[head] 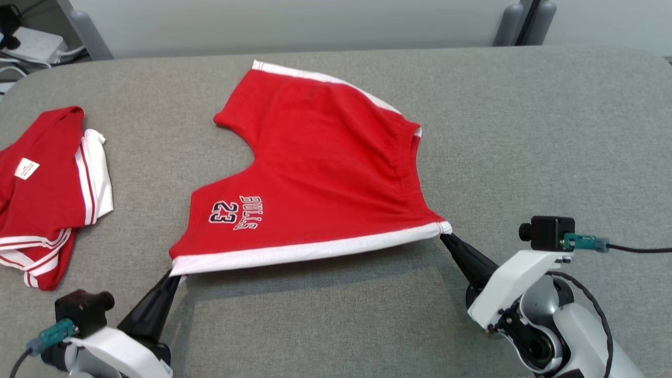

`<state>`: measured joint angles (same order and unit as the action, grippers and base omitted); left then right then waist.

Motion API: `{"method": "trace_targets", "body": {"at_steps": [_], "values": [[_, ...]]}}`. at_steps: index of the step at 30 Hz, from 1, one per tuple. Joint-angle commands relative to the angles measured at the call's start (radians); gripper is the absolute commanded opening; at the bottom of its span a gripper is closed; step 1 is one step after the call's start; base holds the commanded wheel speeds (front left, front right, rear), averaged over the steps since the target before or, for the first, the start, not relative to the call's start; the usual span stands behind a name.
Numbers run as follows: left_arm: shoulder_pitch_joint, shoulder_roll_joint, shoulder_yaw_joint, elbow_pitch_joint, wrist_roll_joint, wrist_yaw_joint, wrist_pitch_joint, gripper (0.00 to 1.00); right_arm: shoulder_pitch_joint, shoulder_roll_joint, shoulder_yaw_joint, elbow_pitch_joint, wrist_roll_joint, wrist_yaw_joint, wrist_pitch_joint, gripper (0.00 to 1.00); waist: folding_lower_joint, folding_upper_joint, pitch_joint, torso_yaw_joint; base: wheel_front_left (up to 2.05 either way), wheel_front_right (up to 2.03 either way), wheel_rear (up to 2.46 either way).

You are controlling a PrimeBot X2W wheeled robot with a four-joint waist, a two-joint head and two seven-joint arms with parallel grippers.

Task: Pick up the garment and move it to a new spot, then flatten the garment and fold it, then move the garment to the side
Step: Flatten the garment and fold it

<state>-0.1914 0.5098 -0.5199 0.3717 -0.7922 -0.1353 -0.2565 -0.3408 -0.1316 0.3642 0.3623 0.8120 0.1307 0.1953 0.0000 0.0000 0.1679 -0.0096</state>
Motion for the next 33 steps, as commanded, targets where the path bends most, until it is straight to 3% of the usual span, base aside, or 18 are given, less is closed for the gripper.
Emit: {"method": "trace_targets", "body": {"at_steps": [1, 8, 17, 18, 19, 20, 21, 22, 29, 33], "values": [[-0.005, 0.033, 0.055, -0.007, 0.008, 0.005, -0.005, 0.00, 0.013, -0.006, 0.007, -0.038, 0.011, 0.000, 0.005, 0.00, 0.0000, 0.0000, -0.017, -0.002, 0.00, 0.00, 0.00], [0.062, -0.007, 0.069, 0.010, 0.036, 0.005, -0.005, 0.00, 0.074, -0.028, 0.006, -0.053, 0.044, 0.000, 0.017, 0.00, 0.0000, 0.0000, -0.066, 0.005, 0.00, 0.00, 0.00], [0.073, -0.015, 0.075, 0.048, 0.061, 0.005, -0.005, 0.00, 0.122, -0.045, 0.052, -0.080, 0.060, 0.000, 0.041, 0.00, 0.0000, 0.0000, -0.061, -0.007, 0.00, 0.00, 0.00], [0.073, -0.013, 0.073, 0.054, 0.064, 0.005, -0.005, 0.05, 0.124, -0.045, 0.058, -0.080, 0.060, 0.000, 0.046, 0.16, 0.0000, 0.0000, -0.057, -0.009, 0.00, 0.00, 0.00], [0.072, -0.010, 0.071, 0.058, 0.067, 0.005, -0.005, 0.30, 0.126, -0.043, 0.064, -0.082, 0.059, 0.000, 0.052, 0.43, 0.0000, 0.0000, -0.052, -0.013, 0.00, 0.00, 0.00], [0.071, -0.008, 0.065, 0.063, 0.069, 0.005, -0.005, 0.49, 0.127, -0.041, 0.068, -0.083, 0.060, 0.000, 0.057, 1.00, 0.0000, 0.0000, -0.049, -0.015, 0.00, 0.00, 0.00], [0.071, -0.007, 0.057, 0.071, 0.068, 0.005, -0.005, 0.95, 0.127, -0.042, 0.070, -0.084, 0.057, 0.000, 0.059, 1.00, 0.0000, 0.0000, -0.047, -0.017, 0.00, 0.00, 0.00], [0.069, -0.004, 0.049, 0.075, 0.070, 0.005, -0.005, 1.00, 0.127, -0.044, 0.072, -0.086, 0.053, 0.000, 0.060, 1.00, 0.0000, 0.0000, -0.044, -0.019, 0.00, 0.00, 0.00], [0.061, -0.001, 0.048, 0.103, 0.068, 0.005, -0.005, 1.00, 0.135, -0.057, 0.045, -0.089, 0.009, 0.000, 0.038, 1.00, 0.0000, 0.0000, -0.046, -0.019, 0.00, 0.00, 0.00], [0.065, -0.014, 0.113, 0.090, 0.085, 0.005, -0.005, 1.00, 0.138, -0.055, 0.012, -0.104, -0.042, 0.000, -0.035, 1.00, 0.0000, 0.0000, -0.052, -0.013, 0.00, 0.00, 0.00]]}}
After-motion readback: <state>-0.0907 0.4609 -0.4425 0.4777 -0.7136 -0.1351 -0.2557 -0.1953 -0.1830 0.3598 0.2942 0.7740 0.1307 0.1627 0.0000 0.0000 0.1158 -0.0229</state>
